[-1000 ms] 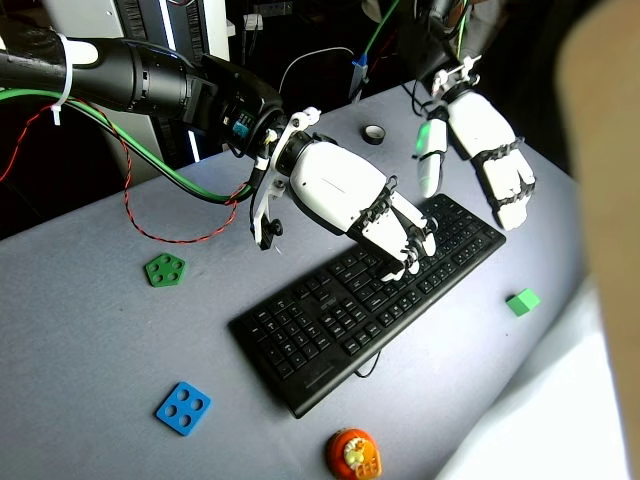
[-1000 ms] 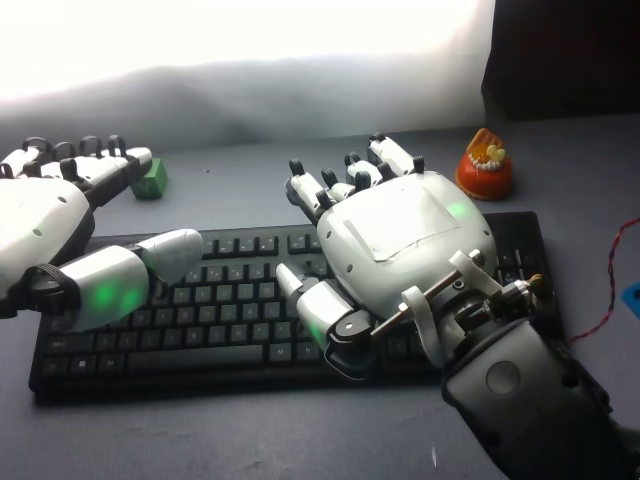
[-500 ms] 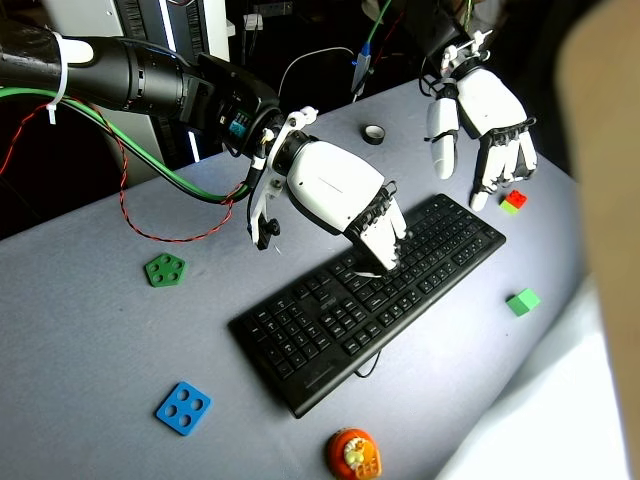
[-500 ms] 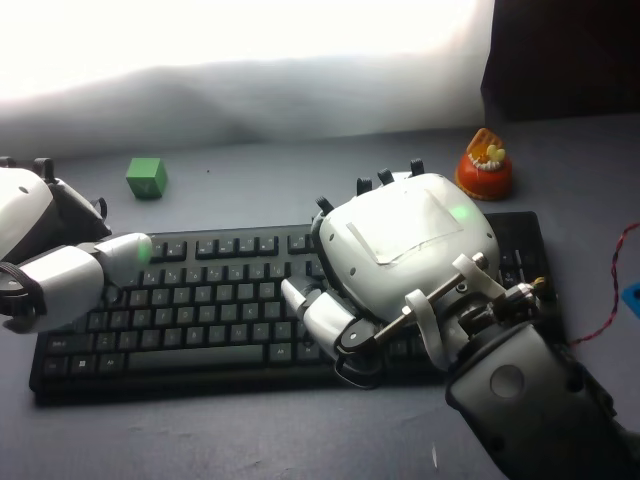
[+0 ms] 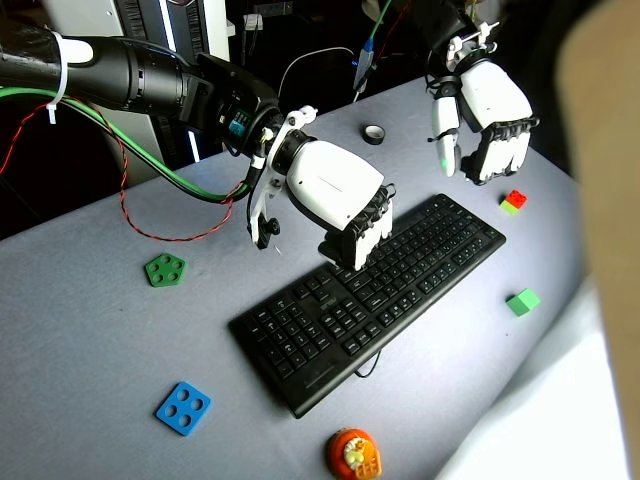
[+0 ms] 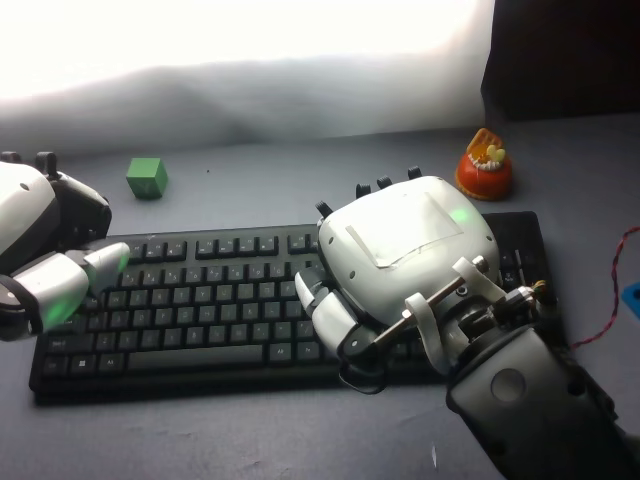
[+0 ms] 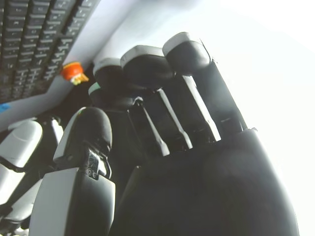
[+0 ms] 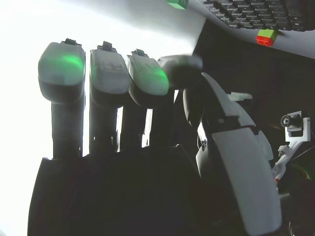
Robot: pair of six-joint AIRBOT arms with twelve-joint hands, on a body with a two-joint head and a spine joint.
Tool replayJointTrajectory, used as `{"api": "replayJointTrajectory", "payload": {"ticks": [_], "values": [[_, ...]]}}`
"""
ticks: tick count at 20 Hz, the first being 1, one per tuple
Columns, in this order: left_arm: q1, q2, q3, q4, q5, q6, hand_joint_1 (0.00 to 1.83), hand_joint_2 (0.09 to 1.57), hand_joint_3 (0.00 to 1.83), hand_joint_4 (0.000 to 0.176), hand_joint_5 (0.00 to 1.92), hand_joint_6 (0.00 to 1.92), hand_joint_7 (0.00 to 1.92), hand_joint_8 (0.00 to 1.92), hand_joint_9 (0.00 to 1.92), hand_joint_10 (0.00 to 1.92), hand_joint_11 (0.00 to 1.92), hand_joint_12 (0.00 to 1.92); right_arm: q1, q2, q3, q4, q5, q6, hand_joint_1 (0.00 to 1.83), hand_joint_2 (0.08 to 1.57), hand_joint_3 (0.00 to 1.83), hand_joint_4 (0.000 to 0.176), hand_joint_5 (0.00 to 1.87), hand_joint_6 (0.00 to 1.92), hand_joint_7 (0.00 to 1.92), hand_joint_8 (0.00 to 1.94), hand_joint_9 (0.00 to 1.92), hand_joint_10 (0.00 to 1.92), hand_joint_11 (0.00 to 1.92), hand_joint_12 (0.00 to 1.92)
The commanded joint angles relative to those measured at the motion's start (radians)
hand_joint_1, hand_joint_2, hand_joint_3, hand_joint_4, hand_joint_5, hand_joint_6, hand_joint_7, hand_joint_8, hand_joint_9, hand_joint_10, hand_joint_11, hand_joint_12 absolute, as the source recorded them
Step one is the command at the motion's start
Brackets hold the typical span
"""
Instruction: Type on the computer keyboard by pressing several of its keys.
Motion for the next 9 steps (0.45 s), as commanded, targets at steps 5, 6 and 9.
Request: {"api": "replayJointTrajectory", "payload": {"ticks": [5, 6, 9], "values": [[-0.002, 0.009, 0.004, 0.028, -0.101, -0.008, 0.53, 1.46, 0.0, 0.0, 0.88, 1.72, 1.08, 1.56, 1.03, 1.75, 0.84, 1.92, -0.001, 0.009, -0.007, -0.093, 0.058, -0.001, 0.51, 1.5, 0.01, 0.0, 1.04, 1.71, 1.25, 1.85, 1.25, 1.92, 1.14, 1.92], [-0.002, 0.01, 0.004, 0.027, -0.1, -0.008, 0.53, 1.46, 0.0, 0.0, 0.86, 1.73, 1.07, 1.56, 1.02, 1.77, 0.85, 1.92, -0.001, 0.01, -0.007, -0.093, 0.058, -0.001, 0.51, 1.5, 0.01, 0.0, 1.03, 1.71, 1.24, 1.88, 1.25, 1.92, 1.14, 1.92], [-0.002, 0.01, 0.005, 0.013, -0.099, -0.008, 0.56, 1.45, 0.0, 0.0, 0.88, 1.7, 1.09, 1.55, 1.03, 1.77, 0.84, 1.92, -0.003, 0.01, -0.008, -0.093, 0.057, -0.001, 0.57, 1.48, 0.0, 0.0, 1.02, 1.72, 1.23, 1.89, 1.23, 1.92, 1.1, 1.92]]}}
